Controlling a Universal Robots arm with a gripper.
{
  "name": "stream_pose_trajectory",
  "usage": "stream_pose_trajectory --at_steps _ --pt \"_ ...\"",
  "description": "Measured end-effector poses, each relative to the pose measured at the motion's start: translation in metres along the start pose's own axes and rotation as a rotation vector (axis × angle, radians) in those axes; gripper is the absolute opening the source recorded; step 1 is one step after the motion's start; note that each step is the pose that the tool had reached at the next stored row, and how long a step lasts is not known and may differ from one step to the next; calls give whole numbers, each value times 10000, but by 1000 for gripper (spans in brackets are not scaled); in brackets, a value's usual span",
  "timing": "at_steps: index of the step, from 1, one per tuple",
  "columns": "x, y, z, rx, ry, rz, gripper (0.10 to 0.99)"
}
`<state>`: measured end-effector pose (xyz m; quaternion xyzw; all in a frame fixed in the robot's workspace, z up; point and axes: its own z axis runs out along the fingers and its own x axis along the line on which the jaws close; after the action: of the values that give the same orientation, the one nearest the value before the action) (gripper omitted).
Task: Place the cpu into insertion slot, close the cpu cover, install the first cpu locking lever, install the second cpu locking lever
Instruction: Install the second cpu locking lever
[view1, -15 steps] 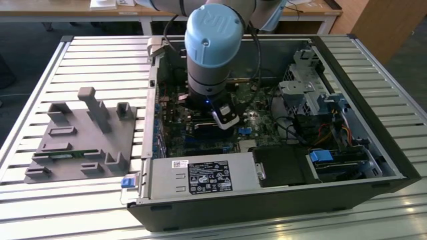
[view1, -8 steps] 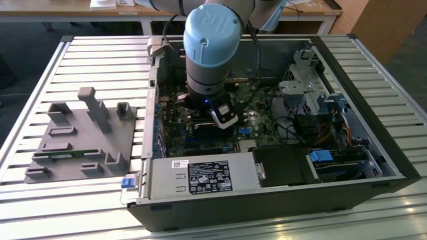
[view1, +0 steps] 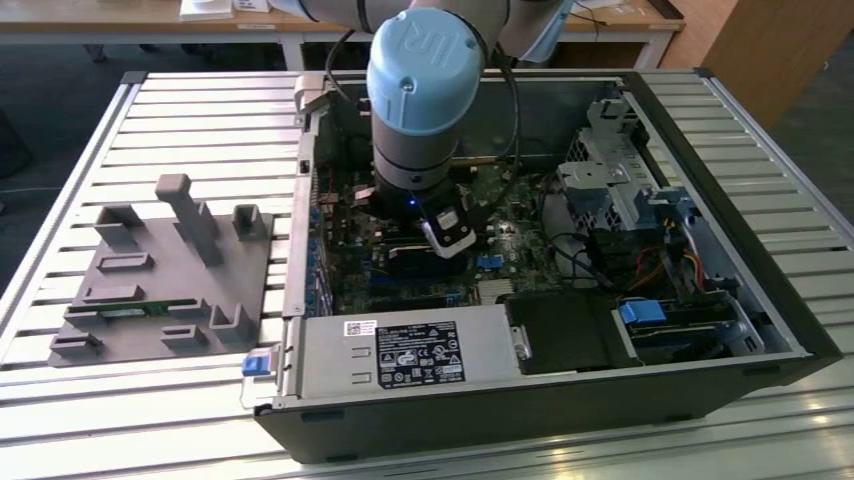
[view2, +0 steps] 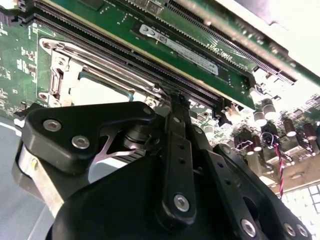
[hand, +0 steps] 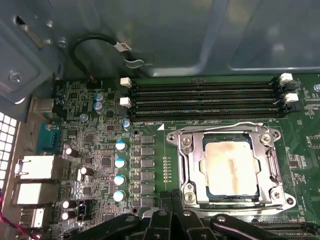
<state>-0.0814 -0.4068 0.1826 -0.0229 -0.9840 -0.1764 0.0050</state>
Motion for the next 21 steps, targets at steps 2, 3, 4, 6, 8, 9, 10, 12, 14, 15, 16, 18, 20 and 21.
stream_pose_trajectory --at_steps 2,3,4,6,8,9,10,12,14,15,16,18,20,21 --pt "-1 6 -8 -13 -7 -2 102" --pt "-2 10 -15 -18 -9 -3 102" --pt "-2 14 -24 -21 -10 -4 102" --pt "0 18 -46 -5 -1 -1 102" --pt "0 19 -47 -8 -3 -1 102" --pt "0 19 -47 -7 -3 -1 102" --pt "0 19 -48 -5 -2 0 102" --pt "1 18 -48 -1 0 1 102" --pt "1 18 -47 0 -1 1 102" --pt "0 18 -46 -2 -1 1 102" --pt "0 18 -46 -3 -2 1 102" --pt "0 17 -47 -1 -2 2 102" --pt "1 17 -50 -2 -3 2 102" --pt "0 18 -53 -1 -3 1 102"
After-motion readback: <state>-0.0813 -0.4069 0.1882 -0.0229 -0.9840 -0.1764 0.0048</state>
